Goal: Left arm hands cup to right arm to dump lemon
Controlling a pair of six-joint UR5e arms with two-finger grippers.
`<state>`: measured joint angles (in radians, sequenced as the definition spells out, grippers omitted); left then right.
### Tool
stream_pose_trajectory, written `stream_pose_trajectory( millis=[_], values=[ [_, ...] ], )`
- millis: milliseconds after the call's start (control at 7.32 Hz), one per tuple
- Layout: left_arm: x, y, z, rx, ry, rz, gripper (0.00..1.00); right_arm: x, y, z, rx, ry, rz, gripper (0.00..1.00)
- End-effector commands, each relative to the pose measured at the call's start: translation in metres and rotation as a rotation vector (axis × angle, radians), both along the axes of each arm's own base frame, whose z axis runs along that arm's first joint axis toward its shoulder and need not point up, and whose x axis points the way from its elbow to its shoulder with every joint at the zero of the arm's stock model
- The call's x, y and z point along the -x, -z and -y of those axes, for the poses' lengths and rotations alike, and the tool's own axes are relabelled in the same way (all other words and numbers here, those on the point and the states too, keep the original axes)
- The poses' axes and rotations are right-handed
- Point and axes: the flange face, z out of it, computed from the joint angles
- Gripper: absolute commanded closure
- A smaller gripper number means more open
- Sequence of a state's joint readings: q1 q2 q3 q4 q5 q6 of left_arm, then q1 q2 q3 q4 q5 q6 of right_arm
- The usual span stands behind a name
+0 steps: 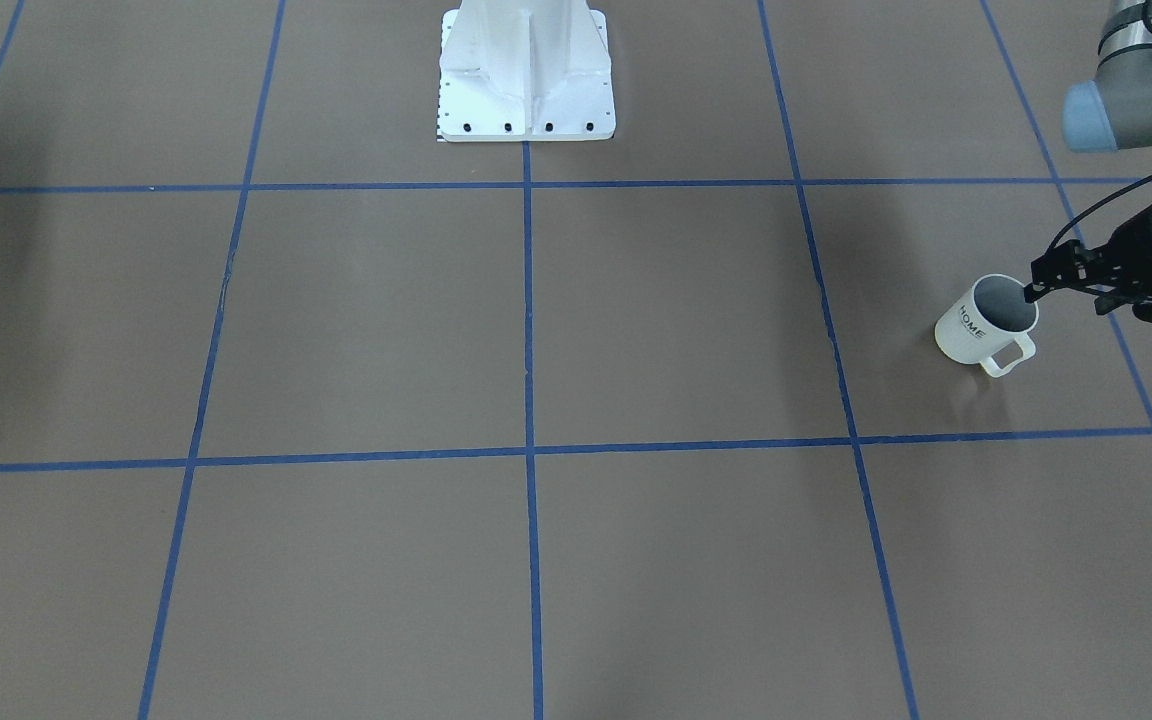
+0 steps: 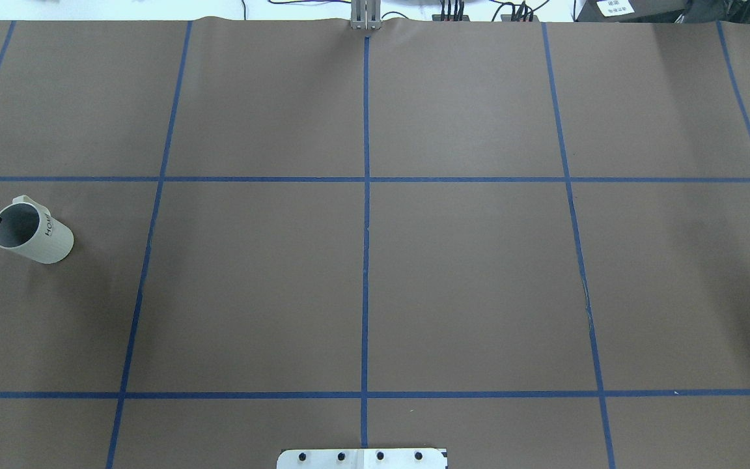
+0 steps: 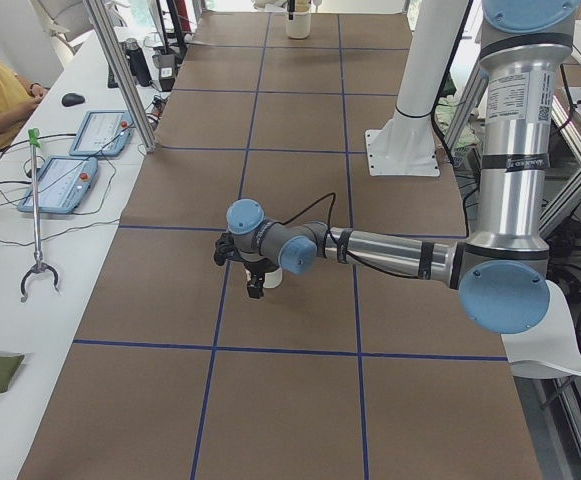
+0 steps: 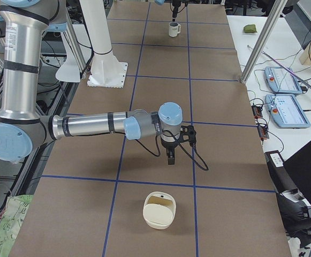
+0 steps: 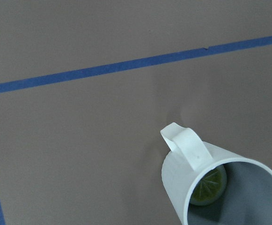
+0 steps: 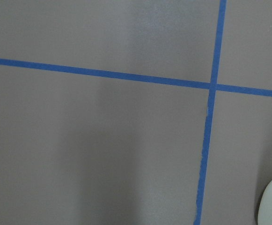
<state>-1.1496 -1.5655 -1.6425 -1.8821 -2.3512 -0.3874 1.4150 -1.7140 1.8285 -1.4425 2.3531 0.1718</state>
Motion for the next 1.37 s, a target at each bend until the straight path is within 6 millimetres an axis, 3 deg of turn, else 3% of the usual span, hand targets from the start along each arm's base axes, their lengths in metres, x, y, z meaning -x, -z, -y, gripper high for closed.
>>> stream_pose_trajectory(
  millis=[0, 137, 273, 410, 546, 683, 819, 1093, 1229],
  values=[
    [-0.015, -0.011, -0.002, 0.024, -0.016, 0.016, 0.0, 0.001, 0.0, 0.0, 0.0, 0.001, 0.002, 0.0],
    [-0.029, -0.011, -0.006, 0.022, -0.042, 0.016, 0.03, 0.003, 0.0, 0.0, 0.001, 0.005, 0.002, 0.0],
    [-0.03, -0.01, -0.005, 0.019, -0.044, 0.015, 0.62, 0.004, 0.0, 0.0, 0.001, 0.008, 0.0, 0.0],
    [-0.036, -0.001, 0.006, 0.01, -0.037, 0.015, 1.0, 0.005, 0.001, 0.0, -0.006, 0.013, 0.0, 0.0],
    [-0.041, 0.006, 0.017, 0.037, -0.003, 0.011, 1.0, 0.007, 0.011, 0.008, -0.029, 0.016, 0.004, 0.0],
    [-0.047, 0.026, 0.025, 0.051, 0.023, -0.011, 1.0, 0.008, 0.021, 0.017, -0.052, 0.016, 0.007, 0.0],
    [-0.055, 0.049, 0.037, 0.094, 0.057, -0.049, 1.0, 0.008, 0.025, 0.017, -0.06, 0.015, 0.007, 0.0],
    [-0.07, 0.101, 0.054, 0.224, 0.141, -0.134, 1.0, 0.007, 0.053, 0.025, -0.114, 0.004, 0.013, 0.0],
    [-0.077, 0.128, 0.067, 0.265, 0.187, -0.157, 1.0, 0.007, 0.051, 0.025, -0.099, -0.003, 0.013, 0.0]
  ],
)
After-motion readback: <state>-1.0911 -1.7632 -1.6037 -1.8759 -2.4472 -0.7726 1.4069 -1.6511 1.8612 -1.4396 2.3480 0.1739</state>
